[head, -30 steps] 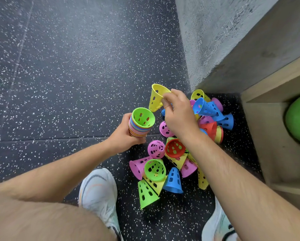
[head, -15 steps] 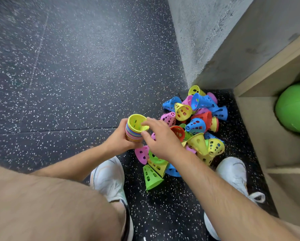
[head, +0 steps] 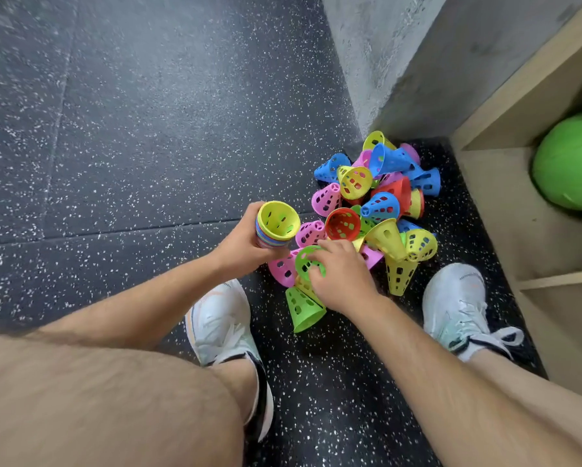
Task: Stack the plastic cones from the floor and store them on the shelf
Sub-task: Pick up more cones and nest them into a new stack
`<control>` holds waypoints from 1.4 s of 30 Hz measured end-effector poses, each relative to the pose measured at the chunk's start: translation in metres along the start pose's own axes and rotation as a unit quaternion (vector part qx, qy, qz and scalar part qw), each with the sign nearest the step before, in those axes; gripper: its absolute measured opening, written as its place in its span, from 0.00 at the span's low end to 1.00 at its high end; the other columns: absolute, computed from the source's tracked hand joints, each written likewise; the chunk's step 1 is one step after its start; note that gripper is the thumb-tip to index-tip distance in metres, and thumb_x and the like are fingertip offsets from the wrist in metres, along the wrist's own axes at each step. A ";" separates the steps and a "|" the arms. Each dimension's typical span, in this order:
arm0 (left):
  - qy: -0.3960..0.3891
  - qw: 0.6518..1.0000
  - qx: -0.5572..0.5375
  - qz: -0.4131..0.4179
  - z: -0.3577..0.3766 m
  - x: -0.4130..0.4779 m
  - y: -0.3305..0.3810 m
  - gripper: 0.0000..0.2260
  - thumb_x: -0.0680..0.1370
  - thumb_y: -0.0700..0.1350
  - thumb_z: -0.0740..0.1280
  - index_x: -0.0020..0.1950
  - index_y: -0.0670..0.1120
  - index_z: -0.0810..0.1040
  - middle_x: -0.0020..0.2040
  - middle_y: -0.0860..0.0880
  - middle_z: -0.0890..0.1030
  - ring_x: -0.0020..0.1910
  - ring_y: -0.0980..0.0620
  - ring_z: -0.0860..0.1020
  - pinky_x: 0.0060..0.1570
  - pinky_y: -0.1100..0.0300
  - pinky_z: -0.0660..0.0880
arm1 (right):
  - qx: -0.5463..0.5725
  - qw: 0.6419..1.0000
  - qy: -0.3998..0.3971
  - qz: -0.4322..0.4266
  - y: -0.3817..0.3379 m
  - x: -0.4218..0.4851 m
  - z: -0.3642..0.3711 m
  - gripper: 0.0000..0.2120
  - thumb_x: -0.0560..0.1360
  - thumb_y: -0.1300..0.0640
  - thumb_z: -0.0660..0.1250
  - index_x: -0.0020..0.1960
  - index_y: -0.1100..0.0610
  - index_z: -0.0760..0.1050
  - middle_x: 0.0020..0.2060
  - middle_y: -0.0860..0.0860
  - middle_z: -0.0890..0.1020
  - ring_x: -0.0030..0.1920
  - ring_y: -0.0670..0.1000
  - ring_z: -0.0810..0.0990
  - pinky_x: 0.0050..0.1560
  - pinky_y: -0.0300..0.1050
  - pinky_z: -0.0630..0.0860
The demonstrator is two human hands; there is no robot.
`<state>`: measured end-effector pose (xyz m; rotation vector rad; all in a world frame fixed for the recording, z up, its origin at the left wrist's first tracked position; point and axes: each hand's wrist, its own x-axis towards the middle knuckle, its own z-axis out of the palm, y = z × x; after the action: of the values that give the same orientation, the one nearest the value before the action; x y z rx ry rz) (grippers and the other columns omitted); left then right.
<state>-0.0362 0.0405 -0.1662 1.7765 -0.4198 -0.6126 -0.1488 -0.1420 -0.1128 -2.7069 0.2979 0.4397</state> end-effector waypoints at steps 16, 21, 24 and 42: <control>-0.009 1.000 -0.008 -0.007 0.001 0.004 -0.001 0.35 0.69 0.41 0.81 0.68 0.56 0.65 0.58 0.50 0.79 0.53 0.59 0.80 0.58 0.57 0.77 | 0.274 0.925 0.261 0.029 -0.017 -0.007 -0.046 0.31 0.72 0.37 0.71 0.68 0.52 0.68 0.59 0.47 0.76 0.58 0.48 0.75 0.57 0.42 0.73; -0.023 1.000 -0.015 0.009 0.005 0.002 0.000 0.34 0.66 0.49 0.81 0.64 0.67 0.67 0.62 0.45 0.79 0.57 0.52 0.81 0.65 0.44 0.77 | 0.200 0.967 0.156 0.011 -0.036 0.012 -0.048 0.35 0.75 0.38 0.69 0.75 0.53 0.66 0.68 0.52 0.74 0.70 0.52 0.68 0.70 0.50 0.66; -0.026 1.000 -0.009 0.010 0.005 0.000 0.000 0.33 0.66 0.50 0.79 0.64 0.66 0.66 0.60 0.48 0.79 0.56 0.55 0.79 0.62 0.48 0.77 | 0.165 0.986 0.022 0.012 -0.038 0.013 -0.044 0.35 0.75 0.39 0.69 0.77 0.49 0.64 0.68 0.54 0.73 0.72 0.54 0.66 0.72 0.52 0.64; -0.026 1.000 -0.008 0.001 0.004 0.000 -0.002 0.37 0.66 0.43 0.80 0.70 0.51 0.63 0.60 0.48 0.77 0.54 0.59 0.78 0.59 0.61 0.76 | 0.035 0.998 0.004 -0.043 -0.019 -0.009 0.035 0.19 0.80 0.48 0.60 0.69 0.50 0.72 0.69 0.45 0.72 0.69 0.52 0.67 0.71 0.55 0.63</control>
<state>-0.0391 0.0379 -0.1691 1.7477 -0.4512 -0.6590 -0.1616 -0.1094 -0.1342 -2.6420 0.1934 0.3874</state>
